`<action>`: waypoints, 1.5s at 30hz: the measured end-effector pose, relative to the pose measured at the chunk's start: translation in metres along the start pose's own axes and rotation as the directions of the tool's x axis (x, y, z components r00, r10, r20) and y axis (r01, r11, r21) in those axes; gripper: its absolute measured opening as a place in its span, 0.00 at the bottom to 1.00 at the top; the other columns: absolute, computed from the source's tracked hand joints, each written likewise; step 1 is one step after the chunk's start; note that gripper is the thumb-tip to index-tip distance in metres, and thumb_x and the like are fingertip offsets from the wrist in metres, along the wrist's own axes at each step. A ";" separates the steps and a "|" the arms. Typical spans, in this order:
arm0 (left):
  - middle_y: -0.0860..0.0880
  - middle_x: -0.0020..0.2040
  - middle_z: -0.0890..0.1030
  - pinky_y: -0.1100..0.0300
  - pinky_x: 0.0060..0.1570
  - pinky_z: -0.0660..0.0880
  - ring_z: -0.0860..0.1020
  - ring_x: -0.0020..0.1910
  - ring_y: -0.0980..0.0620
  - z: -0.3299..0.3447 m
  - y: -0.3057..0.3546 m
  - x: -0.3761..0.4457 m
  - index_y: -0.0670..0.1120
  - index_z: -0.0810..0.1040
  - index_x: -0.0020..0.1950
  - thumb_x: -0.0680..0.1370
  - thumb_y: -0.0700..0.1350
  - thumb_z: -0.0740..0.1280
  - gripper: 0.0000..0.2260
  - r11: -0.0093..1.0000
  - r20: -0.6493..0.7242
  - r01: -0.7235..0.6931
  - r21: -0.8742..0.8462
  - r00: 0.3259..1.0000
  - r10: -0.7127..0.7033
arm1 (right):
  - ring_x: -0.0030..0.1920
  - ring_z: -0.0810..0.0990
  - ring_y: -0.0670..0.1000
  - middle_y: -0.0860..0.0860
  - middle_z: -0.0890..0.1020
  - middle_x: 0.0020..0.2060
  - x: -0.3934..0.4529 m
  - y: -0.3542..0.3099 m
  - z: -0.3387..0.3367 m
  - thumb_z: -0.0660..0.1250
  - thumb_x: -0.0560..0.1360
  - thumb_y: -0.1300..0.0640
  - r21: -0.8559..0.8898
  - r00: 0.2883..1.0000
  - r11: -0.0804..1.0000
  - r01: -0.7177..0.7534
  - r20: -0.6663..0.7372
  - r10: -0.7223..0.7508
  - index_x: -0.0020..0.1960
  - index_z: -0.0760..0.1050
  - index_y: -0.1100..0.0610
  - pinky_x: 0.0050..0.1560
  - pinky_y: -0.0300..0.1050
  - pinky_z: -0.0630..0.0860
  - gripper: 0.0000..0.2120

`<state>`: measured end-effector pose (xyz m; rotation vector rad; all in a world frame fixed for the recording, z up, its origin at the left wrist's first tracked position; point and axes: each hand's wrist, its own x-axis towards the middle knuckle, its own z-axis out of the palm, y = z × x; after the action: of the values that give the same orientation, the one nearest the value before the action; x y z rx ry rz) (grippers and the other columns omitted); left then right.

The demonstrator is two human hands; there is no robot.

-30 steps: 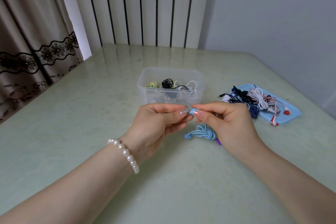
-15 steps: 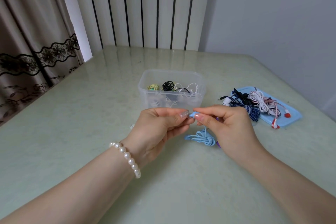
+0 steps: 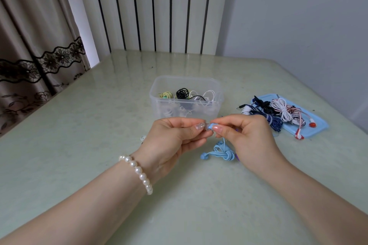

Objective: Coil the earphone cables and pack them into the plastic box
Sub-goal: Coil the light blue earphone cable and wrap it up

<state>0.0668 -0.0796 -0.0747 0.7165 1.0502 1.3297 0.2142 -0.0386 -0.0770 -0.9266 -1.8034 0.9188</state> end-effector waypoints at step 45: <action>0.50 0.42 0.84 0.66 0.49 0.77 0.83 0.46 0.54 0.003 0.000 -0.005 0.44 0.79 0.49 0.74 0.30 0.64 0.11 0.882 0.197 -0.325 0.340 0.942 0.271 | 0.27 0.73 0.41 0.48 0.81 0.26 0.004 -0.001 -0.004 0.68 0.71 0.62 0.229 0.955 0.932 -0.281 -0.032 0.296 0.38 0.81 0.55 0.29 0.28 0.68 0.05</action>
<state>0.0700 -0.0836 -0.0720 1.2847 1.1155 1.3271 0.2165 -0.0352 -0.0730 -1.0814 -1.4948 1.2325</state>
